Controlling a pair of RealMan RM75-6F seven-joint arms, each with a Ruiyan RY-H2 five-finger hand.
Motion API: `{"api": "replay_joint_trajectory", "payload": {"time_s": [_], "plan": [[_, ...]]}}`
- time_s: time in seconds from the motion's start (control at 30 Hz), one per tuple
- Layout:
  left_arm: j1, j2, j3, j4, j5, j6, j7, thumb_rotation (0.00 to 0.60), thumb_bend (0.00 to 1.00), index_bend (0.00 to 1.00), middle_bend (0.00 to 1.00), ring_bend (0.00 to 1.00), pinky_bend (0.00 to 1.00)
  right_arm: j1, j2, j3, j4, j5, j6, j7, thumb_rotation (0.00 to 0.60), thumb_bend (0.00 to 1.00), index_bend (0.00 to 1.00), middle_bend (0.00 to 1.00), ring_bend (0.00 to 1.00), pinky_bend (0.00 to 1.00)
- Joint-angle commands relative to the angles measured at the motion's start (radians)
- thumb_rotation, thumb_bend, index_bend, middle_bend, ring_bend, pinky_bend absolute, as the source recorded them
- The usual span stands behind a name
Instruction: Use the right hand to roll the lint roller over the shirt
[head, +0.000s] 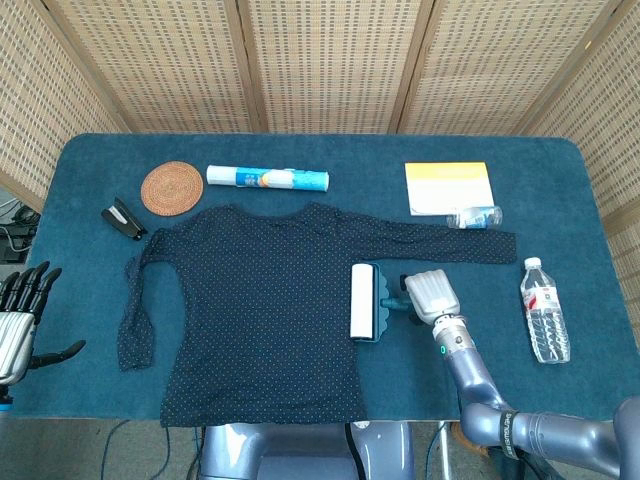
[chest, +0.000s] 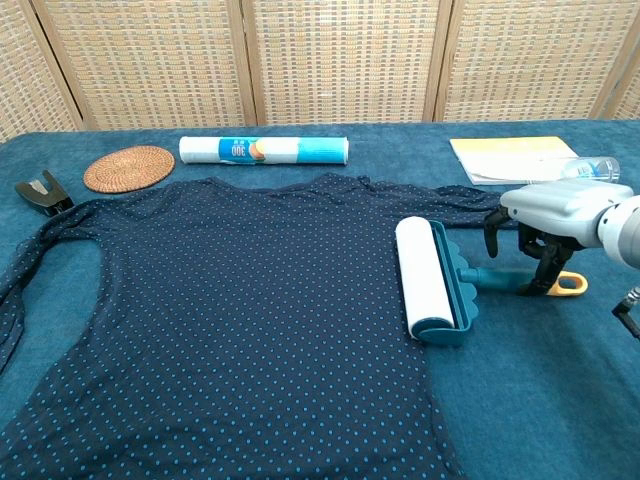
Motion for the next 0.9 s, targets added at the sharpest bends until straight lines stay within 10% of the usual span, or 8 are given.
{"api": "replay_joint_trajectory", "payload": {"time_s": [0.03,0.37,0.67,0.9], "plan": [[-0.001,-0.001,0.0,0.002,-0.002,-0.002,0.002,0.6,0.0,0.0,0.0,0.0,0.0,0.002,-0.012,-0.006,0.013,-0.005,-0.001,0.004,0.6,0.36,0.44,1.0,1.0,1.0],[-0.002,0.0,-0.001,0.004,-0.009,-0.007,-0.002,0.6,0.0,0.0,0.0,0.0,0.0,0.002,-0.062,-0.023,0.081,0.012,0.0,-0.008,0.6,0.37,0.47,1.0,1.0,1.0],[-0.004,0.001,0.0,0.001,-0.008,-0.01,-0.003,0.6,0.0,0.0,0.0,0.0,0.0,0.004,-0.054,-0.028,0.087,-0.013,0.004,-0.012,0.6,0.73,0.68,1.0,1.0,1.0],[-0.006,0.003,0.001,0.003,-0.011,-0.016,-0.011,0.6,0.0,0.0,0.0,0.0,0.0,0.056,0.007,0.0,0.033,-0.067,0.013,-0.076,0.6,0.79,0.7,1.0,1.0,1.0]]}}
